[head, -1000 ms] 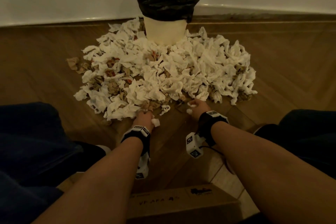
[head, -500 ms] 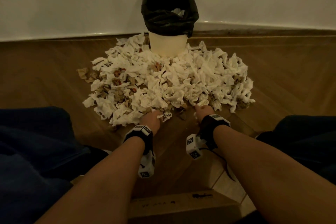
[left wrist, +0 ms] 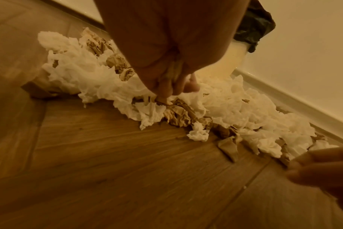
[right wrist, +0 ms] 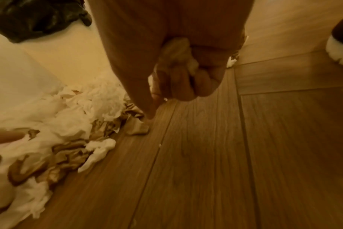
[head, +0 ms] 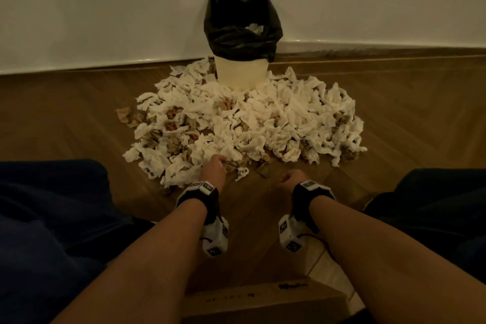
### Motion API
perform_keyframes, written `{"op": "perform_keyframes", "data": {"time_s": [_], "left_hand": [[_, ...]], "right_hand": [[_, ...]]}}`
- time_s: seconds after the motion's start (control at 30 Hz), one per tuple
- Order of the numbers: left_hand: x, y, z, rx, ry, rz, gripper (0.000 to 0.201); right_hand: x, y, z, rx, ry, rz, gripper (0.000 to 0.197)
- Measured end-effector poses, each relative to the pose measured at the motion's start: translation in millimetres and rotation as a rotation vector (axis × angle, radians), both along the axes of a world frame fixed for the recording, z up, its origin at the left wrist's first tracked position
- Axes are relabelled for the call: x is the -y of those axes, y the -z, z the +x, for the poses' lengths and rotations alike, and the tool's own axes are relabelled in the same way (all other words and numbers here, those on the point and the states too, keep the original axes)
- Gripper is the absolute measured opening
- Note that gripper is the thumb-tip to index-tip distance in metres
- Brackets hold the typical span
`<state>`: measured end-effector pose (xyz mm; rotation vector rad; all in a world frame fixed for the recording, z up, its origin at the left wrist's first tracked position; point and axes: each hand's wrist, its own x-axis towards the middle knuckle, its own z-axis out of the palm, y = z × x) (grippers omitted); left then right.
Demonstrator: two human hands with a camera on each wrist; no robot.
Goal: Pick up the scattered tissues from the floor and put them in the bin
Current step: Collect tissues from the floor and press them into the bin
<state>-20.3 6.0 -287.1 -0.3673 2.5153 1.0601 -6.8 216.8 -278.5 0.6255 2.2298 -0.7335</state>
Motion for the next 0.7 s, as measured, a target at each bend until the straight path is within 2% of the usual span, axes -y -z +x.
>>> {"op": "perform_keyframes", "data": {"time_s": [0.07, 0.17, 0.27, 0.4, 0.57, 0.7], "left_hand": [[1.5, 2.4, -1.7, -0.057, 0.004, -0.062, 0.029], [5.9, 3.8, -3.4, -0.064, 0.051, -0.197, 0.056], [8.3, 4.7, -7.8, -0.061, 0.037, -0.245, 0.061], [8.3, 10.7, -12.2, -0.095, -0.032, -0.217, 0.063], [5.6, 20.7, -7.6, -0.101, -0.001, -0.162, 0.06], [5.8, 23.6, -4.0, -0.102, 0.027, -0.183, 0.057]], "right_hand": [[3.4, 6.1, 2.5, 0.022, -0.036, 0.003, 0.024], [8.9, 18.0, 3.4, 0.018, -0.077, 0.027, 0.011], [13.9, 27.9, 5.7, 0.01, -0.112, 0.063, 0.027], [18.2, 36.8, 3.7, -0.004, -0.096, 0.086, 0.027], [19.6, 38.2, -0.8, -0.015, -0.18, 0.155, 0.022], [21.5, 35.5, 2.8, -0.049, -0.231, 0.206, 0.03]]}}
